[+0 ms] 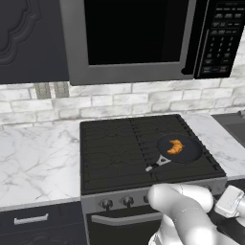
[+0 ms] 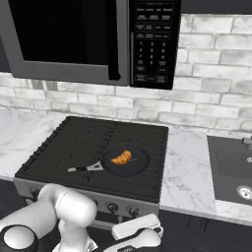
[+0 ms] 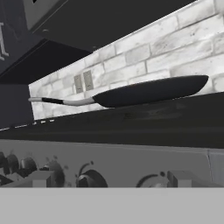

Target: Pick the croissant and place it on the pan. Then turn on the stove to warm the croissant.

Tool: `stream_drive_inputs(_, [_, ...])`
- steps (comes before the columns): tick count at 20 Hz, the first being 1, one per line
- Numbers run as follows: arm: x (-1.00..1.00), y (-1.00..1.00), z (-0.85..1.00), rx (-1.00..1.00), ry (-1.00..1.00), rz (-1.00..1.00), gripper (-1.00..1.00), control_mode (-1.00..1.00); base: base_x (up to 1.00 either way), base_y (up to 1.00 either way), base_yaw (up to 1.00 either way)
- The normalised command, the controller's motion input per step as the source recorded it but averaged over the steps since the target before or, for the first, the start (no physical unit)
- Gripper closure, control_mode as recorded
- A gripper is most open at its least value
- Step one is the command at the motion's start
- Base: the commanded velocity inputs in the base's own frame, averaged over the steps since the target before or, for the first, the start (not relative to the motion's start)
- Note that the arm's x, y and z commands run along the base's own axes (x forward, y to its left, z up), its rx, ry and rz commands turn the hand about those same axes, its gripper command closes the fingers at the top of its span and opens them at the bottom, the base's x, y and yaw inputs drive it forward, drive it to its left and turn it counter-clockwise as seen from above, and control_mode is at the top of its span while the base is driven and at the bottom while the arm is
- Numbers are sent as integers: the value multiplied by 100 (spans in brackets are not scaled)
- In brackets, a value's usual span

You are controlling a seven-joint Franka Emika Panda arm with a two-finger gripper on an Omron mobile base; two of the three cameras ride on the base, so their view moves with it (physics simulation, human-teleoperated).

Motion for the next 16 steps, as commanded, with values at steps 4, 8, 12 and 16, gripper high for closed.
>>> stream_drive_inputs(4, [7,-6,-2,0,0,0,-100,-100,0,0,0])
stream_drive_inputs(8, [0,-1,-12,0,0,0,-100,-100,0,0,0])
stream_drive_inputs(12, [0,0,-14,0,0,0,-100,-100,0,0,0])
stream_drive_inputs(16, [0,0,-8,0,0,-1,-100,-100,0,0,0])
